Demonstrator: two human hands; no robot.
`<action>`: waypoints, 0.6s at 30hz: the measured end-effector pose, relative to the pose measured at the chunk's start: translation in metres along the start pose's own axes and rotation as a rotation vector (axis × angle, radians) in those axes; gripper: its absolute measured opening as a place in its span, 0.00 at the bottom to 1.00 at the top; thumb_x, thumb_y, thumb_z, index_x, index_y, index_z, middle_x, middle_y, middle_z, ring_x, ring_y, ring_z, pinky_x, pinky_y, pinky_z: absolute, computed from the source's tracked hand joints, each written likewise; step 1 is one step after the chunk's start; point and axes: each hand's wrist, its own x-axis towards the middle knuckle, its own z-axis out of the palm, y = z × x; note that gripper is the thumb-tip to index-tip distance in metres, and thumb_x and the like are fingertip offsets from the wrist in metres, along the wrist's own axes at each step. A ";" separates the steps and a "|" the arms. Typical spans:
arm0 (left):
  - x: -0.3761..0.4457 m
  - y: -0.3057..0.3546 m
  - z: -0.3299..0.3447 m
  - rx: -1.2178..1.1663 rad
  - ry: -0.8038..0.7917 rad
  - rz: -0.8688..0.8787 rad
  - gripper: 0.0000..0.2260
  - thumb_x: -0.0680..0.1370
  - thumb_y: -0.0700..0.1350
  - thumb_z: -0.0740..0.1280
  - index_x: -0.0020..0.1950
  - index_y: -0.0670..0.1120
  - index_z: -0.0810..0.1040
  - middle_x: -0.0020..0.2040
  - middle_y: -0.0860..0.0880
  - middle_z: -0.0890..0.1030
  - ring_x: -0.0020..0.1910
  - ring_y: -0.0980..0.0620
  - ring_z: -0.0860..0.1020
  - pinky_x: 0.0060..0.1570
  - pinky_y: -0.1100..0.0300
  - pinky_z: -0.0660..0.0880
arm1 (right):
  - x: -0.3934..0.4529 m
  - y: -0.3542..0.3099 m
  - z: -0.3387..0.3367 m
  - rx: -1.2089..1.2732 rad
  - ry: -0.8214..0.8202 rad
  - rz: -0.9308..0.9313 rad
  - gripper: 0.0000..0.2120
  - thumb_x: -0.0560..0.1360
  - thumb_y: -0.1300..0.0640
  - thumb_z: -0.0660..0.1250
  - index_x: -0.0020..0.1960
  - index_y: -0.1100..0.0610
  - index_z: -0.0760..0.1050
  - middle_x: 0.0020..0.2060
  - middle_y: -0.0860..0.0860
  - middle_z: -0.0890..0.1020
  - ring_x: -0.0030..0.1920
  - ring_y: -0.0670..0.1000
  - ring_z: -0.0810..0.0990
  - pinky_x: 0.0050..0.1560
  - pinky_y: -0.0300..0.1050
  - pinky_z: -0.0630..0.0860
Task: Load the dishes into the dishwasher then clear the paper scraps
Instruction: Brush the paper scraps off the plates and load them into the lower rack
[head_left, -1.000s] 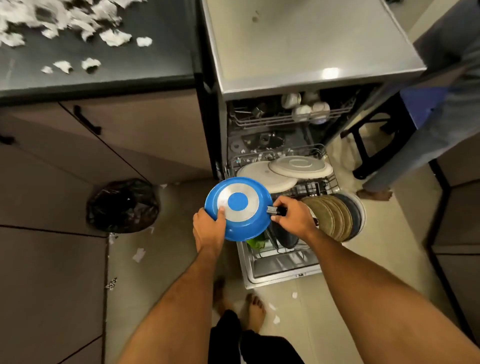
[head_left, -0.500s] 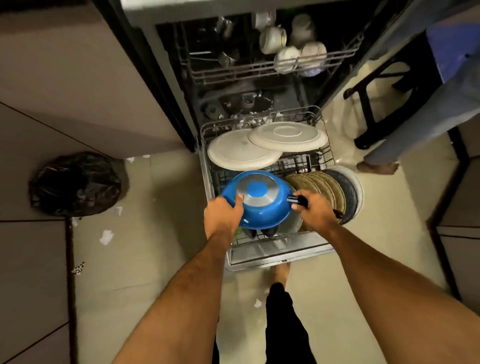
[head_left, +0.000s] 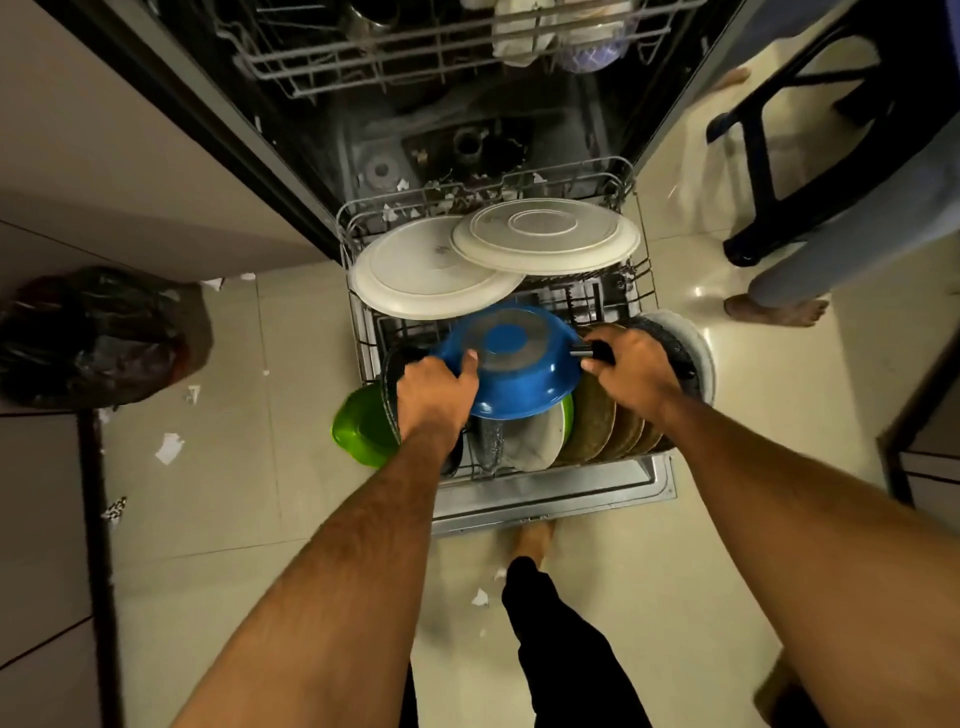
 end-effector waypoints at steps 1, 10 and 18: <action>0.003 0.001 0.005 -0.009 0.005 0.002 0.27 0.79 0.61 0.63 0.49 0.36 0.82 0.47 0.35 0.83 0.48 0.35 0.81 0.48 0.48 0.77 | 0.004 0.004 -0.001 -0.001 -0.003 -0.003 0.14 0.78 0.56 0.71 0.63 0.51 0.80 0.52 0.55 0.84 0.55 0.56 0.81 0.59 0.49 0.76; 0.042 0.028 0.037 -0.245 0.014 -0.031 0.23 0.81 0.58 0.65 0.52 0.36 0.81 0.51 0.38 0.82 0.51 0.39 0.81 0.49 0.53 0.76 | 0.061 0.015 -0.013 -0.085 0.071 0.007 0.11 0.78 0.58 0.71 0.60 0.53 0.79 0.50 0.53 0.83 0.49 0.52 0.79 0.51 0.44 0.73; 0.078 0.045 0.062 -0.346 0.064 -0.021 0.23 0.81 0.56 0.65 0.58 0.35 0.80 0.56 0.36 0.82 0.57 0.38 0.79 0.58 0.51 0.75 | 0.112 0.018 -0.015 -0.073 0.083 0.013 0.15 0.77 0.59 0.73 0.63 0.57 0.79 0.55 0.54 0.83 0.57 0.53 0.80 0.56 0.44 0.74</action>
